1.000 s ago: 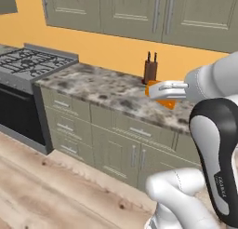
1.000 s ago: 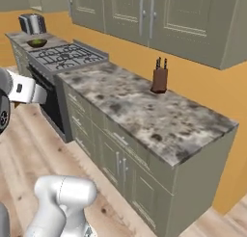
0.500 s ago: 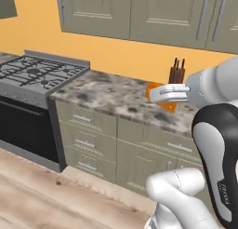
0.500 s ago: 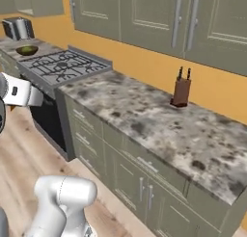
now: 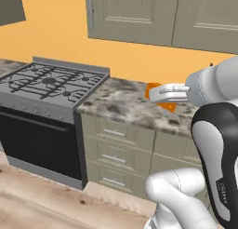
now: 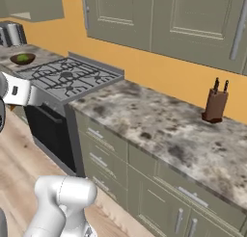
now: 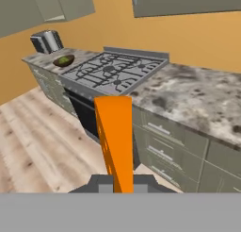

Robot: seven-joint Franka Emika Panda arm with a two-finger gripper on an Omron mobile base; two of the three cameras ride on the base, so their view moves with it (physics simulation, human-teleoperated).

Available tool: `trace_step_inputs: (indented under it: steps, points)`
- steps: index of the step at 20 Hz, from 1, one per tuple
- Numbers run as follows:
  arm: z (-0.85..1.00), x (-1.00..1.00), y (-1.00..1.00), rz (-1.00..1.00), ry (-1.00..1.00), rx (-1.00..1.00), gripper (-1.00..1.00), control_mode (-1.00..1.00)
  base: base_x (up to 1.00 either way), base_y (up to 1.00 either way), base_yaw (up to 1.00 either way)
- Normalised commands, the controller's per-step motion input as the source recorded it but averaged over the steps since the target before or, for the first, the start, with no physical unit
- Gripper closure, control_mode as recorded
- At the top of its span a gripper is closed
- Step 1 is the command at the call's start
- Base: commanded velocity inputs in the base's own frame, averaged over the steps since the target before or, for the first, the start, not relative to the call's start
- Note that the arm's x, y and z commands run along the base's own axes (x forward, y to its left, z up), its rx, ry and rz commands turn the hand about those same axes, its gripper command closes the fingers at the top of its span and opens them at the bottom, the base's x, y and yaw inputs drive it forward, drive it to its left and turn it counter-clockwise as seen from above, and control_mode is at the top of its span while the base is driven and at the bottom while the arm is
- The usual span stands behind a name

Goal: Pick the cheese from the fridge and the cheese grater from the cabinet and place them next to the salad bowl.

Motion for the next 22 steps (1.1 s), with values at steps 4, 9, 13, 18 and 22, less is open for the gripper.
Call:
trace_step_inputs:
  steps: [4,9,13,18,22]
  points:
    - [0.00,0.00,0.00,0.00,0.00,0.00,1.00,1.00,0.77,1.00,-0.16]
    - [0.00,0.00,0.00,0.00,0.00,0.00,1.00,1.00,0.70,1.00,-0.17]
    - [0.00,0.00,0.00,0.00,0.00,0.00,1.00,1.00,0.57,1.00,-0.22]
    - [0.00,0.00,0.00,0.00,0.00,0.00,1.00,1.00,0.64,1.00,-0.27]
    - [0.00,0.00,0.00,0.00,0.00,0.00,1.00,1.00,0.62,1.00,-0.30]
